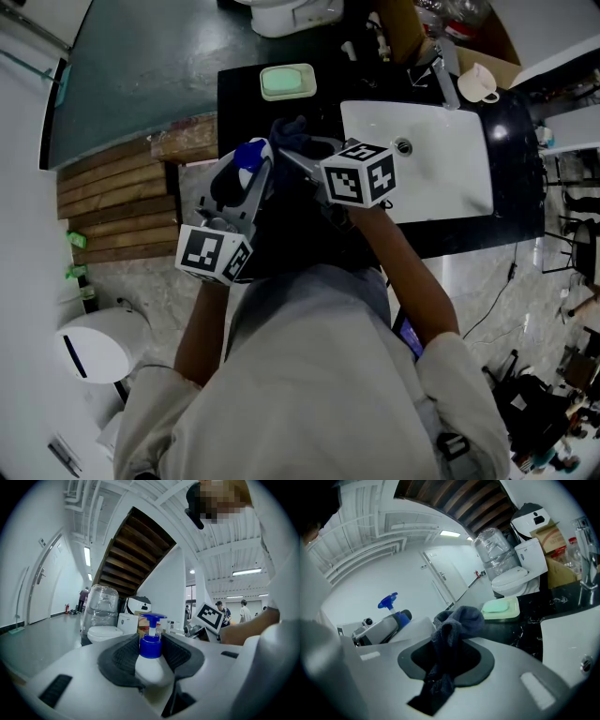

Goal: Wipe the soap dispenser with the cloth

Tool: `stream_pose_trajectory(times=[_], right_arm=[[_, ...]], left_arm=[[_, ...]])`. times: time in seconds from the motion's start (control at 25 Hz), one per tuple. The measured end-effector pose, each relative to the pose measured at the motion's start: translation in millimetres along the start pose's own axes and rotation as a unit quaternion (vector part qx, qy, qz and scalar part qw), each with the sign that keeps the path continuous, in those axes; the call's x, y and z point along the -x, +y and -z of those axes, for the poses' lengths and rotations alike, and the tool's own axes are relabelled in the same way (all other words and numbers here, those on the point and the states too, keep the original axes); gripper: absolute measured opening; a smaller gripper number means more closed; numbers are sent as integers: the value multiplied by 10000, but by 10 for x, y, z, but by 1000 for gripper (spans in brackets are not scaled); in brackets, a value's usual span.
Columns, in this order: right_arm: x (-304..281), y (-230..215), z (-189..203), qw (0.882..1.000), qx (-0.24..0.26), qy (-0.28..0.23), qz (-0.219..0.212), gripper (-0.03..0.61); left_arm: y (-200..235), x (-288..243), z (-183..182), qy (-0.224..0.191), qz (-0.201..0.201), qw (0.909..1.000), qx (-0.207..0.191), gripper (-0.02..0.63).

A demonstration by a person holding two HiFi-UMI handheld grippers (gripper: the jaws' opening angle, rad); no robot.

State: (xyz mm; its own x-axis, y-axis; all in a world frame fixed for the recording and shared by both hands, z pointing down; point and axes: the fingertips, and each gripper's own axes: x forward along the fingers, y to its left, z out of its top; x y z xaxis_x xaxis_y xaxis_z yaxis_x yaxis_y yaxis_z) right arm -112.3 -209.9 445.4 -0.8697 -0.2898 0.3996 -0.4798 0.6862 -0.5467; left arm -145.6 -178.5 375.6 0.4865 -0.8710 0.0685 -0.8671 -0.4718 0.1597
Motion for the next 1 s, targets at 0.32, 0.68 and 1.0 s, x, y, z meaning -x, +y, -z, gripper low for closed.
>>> stream_pose_trajectory(times=[0.32,0.68,1.0], right_arm=[[-59,-86,149,9998,-122,152,90,75],[-103,-157,287,9992,-237,273,162,75],[-130,-192,382,9988,-146,377,271,75]], left_arm=[[-4,1,-19,20,18,10000,21,144],[-19,8,-10,3,42,10000,1,144],[-20,7,-23,-3,55,10000,-23,144]])
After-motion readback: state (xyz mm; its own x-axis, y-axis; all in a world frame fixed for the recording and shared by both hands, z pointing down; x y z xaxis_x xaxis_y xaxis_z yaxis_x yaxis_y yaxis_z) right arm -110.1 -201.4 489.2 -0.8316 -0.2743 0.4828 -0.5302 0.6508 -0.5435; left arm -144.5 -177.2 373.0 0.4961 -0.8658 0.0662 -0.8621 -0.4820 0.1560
